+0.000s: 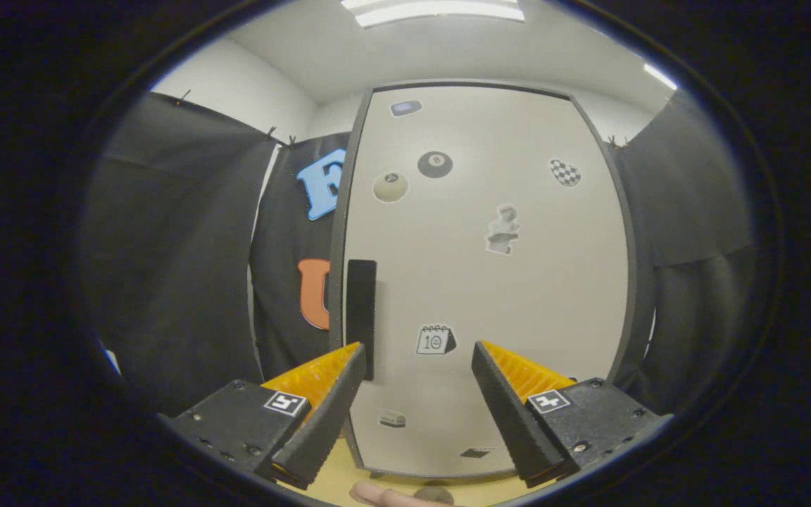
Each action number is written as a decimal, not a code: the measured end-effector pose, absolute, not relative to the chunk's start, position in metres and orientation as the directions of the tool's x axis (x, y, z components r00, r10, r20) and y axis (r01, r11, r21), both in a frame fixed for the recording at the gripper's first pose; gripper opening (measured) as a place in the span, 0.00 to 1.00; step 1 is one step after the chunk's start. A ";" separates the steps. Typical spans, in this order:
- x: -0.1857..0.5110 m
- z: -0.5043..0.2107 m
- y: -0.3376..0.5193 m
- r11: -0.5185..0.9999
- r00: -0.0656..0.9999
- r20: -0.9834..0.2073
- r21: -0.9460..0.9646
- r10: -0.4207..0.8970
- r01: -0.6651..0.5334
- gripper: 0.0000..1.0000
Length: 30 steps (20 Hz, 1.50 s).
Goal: Open the shoe cabinet door, grab the shoes and put them into the shoe cabinet, then close the shoe cabinet door.
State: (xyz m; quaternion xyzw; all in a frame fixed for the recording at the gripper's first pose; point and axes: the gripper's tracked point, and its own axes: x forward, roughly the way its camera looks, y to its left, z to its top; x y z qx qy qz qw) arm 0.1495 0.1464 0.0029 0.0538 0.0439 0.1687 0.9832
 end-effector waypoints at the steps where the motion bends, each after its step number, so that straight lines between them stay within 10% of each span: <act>1: 0.153 0.001 0.155 0.933 0.934 -0.090 0.142 0.345 -0.331 0.99; 10: 0.194 -0.024 0.211 0.928 0.913 -0.188 0.172 0.361 -0.331 0.98; 19: 0.209 -0.041 0.208 0.936 0.910 -0.220 0.072 0.352 -0.344 0.34; 30: 0.160 -0.037 0.197 0.874 0.848 -0.217 0.066 0.484 -0.482 0.31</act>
